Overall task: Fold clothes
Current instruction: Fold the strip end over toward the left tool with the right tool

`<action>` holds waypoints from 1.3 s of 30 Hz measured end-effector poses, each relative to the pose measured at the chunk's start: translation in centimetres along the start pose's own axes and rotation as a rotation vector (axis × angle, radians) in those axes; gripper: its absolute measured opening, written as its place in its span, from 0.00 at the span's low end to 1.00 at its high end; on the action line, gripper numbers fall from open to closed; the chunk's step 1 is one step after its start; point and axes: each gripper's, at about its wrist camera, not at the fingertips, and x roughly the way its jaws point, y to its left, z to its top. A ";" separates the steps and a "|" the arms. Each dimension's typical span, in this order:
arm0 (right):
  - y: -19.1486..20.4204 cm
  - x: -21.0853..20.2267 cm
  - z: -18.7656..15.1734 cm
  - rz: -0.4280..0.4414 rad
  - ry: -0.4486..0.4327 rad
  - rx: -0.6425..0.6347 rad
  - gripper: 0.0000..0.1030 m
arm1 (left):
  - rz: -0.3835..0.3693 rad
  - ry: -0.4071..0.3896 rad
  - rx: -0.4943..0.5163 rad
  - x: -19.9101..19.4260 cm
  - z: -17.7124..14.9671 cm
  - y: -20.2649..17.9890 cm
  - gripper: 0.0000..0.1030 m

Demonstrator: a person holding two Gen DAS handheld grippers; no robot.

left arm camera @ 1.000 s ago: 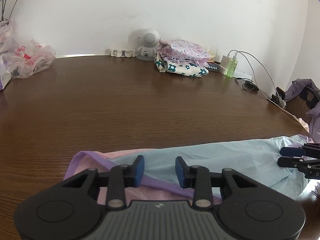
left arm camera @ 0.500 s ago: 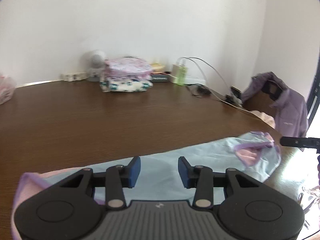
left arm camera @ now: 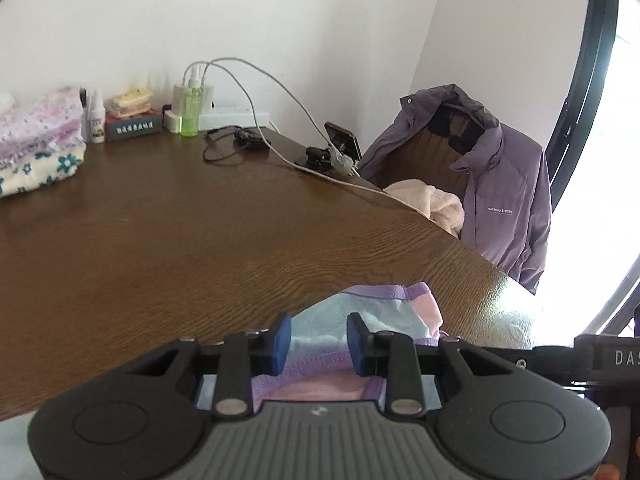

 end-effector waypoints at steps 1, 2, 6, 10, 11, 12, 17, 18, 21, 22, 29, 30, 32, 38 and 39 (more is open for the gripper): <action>-0.2 0.2 0.1 -0.002 -0.016 0.022 0.71 | -0.009 0.012 -0.014 0.6 -0.2 0.1 0.26; -0.3 0.5 0.2 0.000 -0.030 0.045 0.71 | -0.009 0.009 -0.015 0.9 -0.3 0.1 0.26; -0.5 1.2 0.3 -0.001 -0.065 0.076 0.71 | -0.013 -0.005 -0.010 1.0 -0.5 0.2 0.26; -0.5 1.5 0.3 -0.021 -0.101 0.121 0.63 | -0.022 -0.011 -0.027 0.9 -0.7 0.6 0.26; -0.8 1.5 0.3 -0.019 -0.105 0.143 0.62 | -0.023 -0.013 -0.029 0.8 -0.8 0.7 0.26; -1.0 1.4 0.3 -0.021 -0.107 0.158 0.58 | -0.026 -0.017 -0.032 0.8 -0.9 0.8 0.27; -1.4 0.8 -0.1 -0.014 -0.075 0.212 0.54 | -0.044 -0.031 -0.073 0.5 -1.2 1.5 0.27; -1.4 0.6 -0.3 -0.008 -0.063 0.217 0.54 | -0.047 -0.034 -0.078 0.4 -1.2 1.6 0.27; -1.3 0.6 -0.7 0.000 -0.046 0.234 0.54 | -0.078 -0.063 -0.043 0.2 -1.0 1.2 0.26; -1.3 0.7 -0.6 -0.006 -0.056 0.243 0.54 | -0.087 -0.065 -0.028 0.2 -0.9 1.0 0.26; -1.4 1.8 0.5 -0.030 -0.106 0.301 0.54 | -0.082 -0.021 0.069 1.6 -1.2 -0.8 0.26; -1.5 1.9 0.6 -0.031 -0.109 0.305 0.54 | -0.082 -0.020 0.068 1.7 -1.2 -0.8 0.26; -1.7 2.1 0.9 -0.038 -0.118 0.311 0.51 | -0.088 -0.021 0.060 1.8 -1.3 -0.6 0.26; -2.4 2.7 1.2 -0.059 -0.111 0.331 0.26 | -0.092 -0.023 0.059 1.8 -1.4 -0.6 0.26; -2.4 2.9 1.3 -0.060 -0.111 0.330 0.25 | -0.093 -0.024 0.058 1.8 -1.4 -0.6 0.26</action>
